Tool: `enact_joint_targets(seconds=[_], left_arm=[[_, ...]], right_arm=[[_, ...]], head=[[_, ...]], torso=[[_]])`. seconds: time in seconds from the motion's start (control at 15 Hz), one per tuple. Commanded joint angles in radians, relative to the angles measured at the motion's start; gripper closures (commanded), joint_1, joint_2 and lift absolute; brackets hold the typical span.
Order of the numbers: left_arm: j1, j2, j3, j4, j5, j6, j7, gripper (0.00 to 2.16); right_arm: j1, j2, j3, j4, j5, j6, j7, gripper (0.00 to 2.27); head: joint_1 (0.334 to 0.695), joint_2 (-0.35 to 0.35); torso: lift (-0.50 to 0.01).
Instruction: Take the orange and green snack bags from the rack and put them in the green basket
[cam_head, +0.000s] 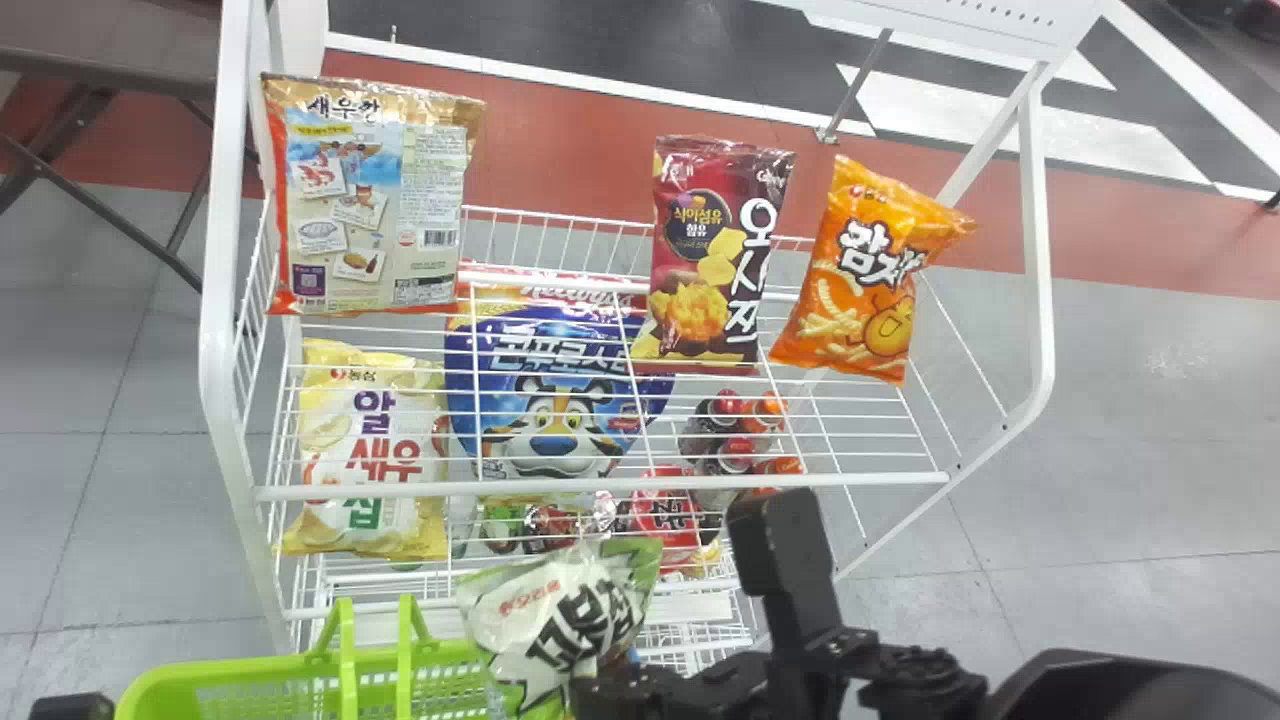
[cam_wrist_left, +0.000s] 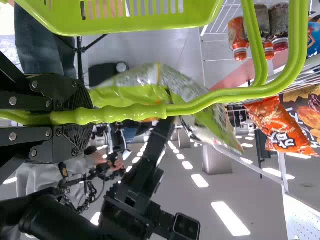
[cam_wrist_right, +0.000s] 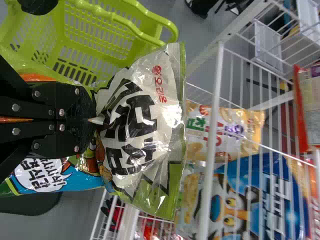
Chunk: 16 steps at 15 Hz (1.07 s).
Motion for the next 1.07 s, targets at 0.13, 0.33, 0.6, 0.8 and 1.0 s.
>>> enact_joint_targets(seconds=[0.13,0.33,0.6,0.8,1.0], left_arm=[[-0.001,0.0,0.001,0.0,0.0,0.0,0.0,2.15],[-0.001,0.0,0.001,0.0,0.0,0.0,0.0,2.15],[-0.001,0.0,-0.002,-0.005,0.0,0.003,-0.002,2.15],[-0.003,0.002,-0.006,-0.005,0.0,0.003,0.0,2.15],[-0.004,0.002,-0.007,-0.003,0.0,0.003,-0.002,2.15]], right_arm=[[-0.03,0.003,0.056,0.137,-0.01,0.027,0.002,2.25],[-0.07,0.017,0.084,0.22,-0.059,0.027,0.006,2.25],[-0.124,0.04,0.144,0.311,-0.033,0.027,-0.003,2.25],[-0.159,0.047,0.18,0.37,-0.027,0.027,-0.014,2.25],[-0.199,0.052,0.217,0.432,-0.023,0.027,-0.034,2.25]], head=[[0.695,-0.35],[0.695,-0.348],[0.695,-0.264],[0.695,-0.224],[0.695,-0.201]], torso=[[0.0],[0.0],[0.0],[0.0],[0.0]])
